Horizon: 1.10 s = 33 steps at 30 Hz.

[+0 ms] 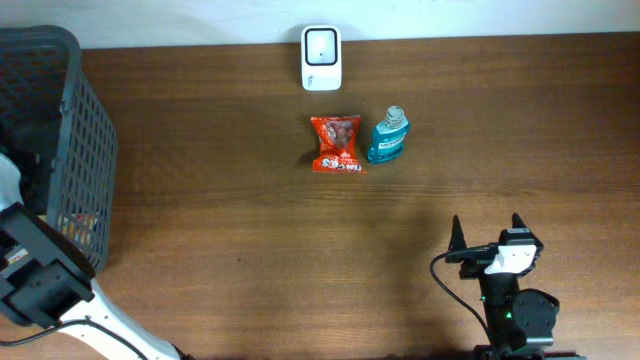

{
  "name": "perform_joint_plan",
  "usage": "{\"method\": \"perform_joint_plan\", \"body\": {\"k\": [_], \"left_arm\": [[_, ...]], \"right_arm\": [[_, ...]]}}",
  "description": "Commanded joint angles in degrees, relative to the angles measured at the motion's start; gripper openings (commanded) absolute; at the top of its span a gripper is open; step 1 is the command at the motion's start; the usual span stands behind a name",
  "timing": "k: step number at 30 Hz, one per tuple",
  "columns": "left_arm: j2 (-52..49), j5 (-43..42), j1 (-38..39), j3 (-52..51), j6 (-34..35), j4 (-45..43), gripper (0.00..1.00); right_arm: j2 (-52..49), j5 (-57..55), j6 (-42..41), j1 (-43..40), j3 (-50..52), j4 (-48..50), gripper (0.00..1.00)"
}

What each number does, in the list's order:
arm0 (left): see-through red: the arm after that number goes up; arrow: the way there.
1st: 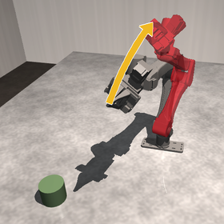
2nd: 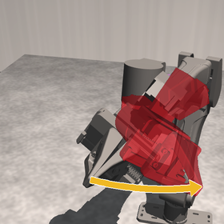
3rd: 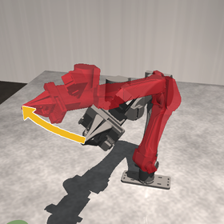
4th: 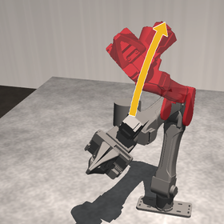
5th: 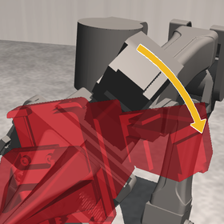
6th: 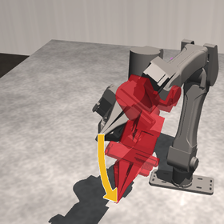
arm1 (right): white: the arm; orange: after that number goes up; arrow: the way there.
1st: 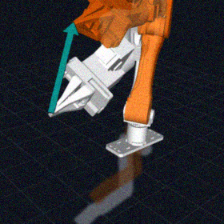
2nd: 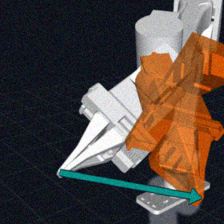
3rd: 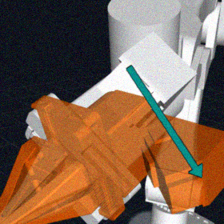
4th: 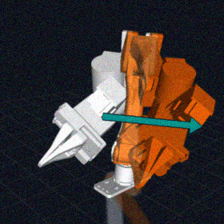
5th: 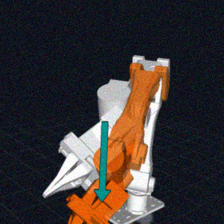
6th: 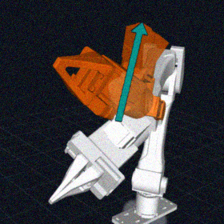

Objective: Scan the item barcode
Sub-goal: 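Reach into the basket and grasp the white printed packet with the left gripper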

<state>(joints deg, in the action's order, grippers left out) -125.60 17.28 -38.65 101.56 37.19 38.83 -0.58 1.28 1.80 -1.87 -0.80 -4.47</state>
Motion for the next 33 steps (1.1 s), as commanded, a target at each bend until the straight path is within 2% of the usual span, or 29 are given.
{"method": "perform_joint_plan", "body": {"k": [1, 2, 3, 7, 8, 11, 12, 15, 17, 21, 22, 28, 30, 31, 33], "left_arm": [[-1.01, 0.5, -0.63, -0.35, -6.25, 0.44, 0.22], [-0.85, 0.52, -0.63, -0.35, -9.05, 0.46, 0.09], [-0.57, 0.5, -0.63, -0.35, -10.71, 0.48, 0.0], [1.44, 0.5, -0.63, 0.24, -11.23, 0.61, 0.0], [2.1, 0.48, -0.63, 0.81, -11.67, 0.5, 0.04], [3.87, -2.69, -0.39, 2.8, -22.88, -0.68, 0.47], [3.98, -4.04, -0.39, 2.93, -26.32, -1.29, 0.58], [3.91, -5.53, -0.39, 2.93, -38.93, -3.06, 0.66], [3.89, -5.73, -0.39, 2.91, -44.41, -5.35, 0.77], [3.21, -12.04, -0.52, 2.45, -54.99, -5.84, 0.82], [2.75, -13.27, -0.5, 2.43, -56.48, -6.14, 0.87], [-2.12, -14.95, -0.81, 2.4, -58.12, -4.42, 0.9], [-2.97, -14.34, -0.9, 2.4, -58.16, -3.19, 0.86], [-2.97, -14.36, -0.9, 2.4, -58.14, -0.94, 0.77], [-2.97, -14.36, -0.96, 2.4, -58.6, 1.55, 0.72]], "right_arm": [[0.37, -0.5, 0.31, 0.35, 0.46, -0.09, 0.99], [0.37, -0.5, 0.31, 0.35, 0.46, -0.07, 0.99], [0.37, -0.5, 0.28, 0.35, 0.46, -0.09, 0.99], [0.37, -0.5, 0.31, 0.35, 0.46, -0.09, 0.99], [0.37, -0.5, 0.28, 0.35, 0.46, -0.09, 0.99], [0.37, -0.5, 0.31, 0.35, 0.46, -0.09, 0.98], [0.37, -0.5, 0.31, 0.35, 0.46, -0.09, 0.99], [0.37, -0.5, 0.31, 0.35, 0.46, -0.09, 0.99], [0.37, -0.5, 0.31, 0.35, 0.46, -0.07, 0.99], [0.37, -0.5, 0.31, 0.35, 0.46, -0.07, 0.99], [0.37, -0.5, 0.28, 0.35, 0.46, -0.09, 0.99], [0.37, -0.5, 0.28, 0.35, 0.46, -0.09, 0.98], [0.37, -0.5, 0.31, 0.35, 0.46, -0.07, 0.99], [0.37, -0.5, 0.31, 0.35, 0.46, -0.09, 0.98], [0.37, -0.5, 0.31, 0.35, 0.46, -0.09, 0.99]]}}
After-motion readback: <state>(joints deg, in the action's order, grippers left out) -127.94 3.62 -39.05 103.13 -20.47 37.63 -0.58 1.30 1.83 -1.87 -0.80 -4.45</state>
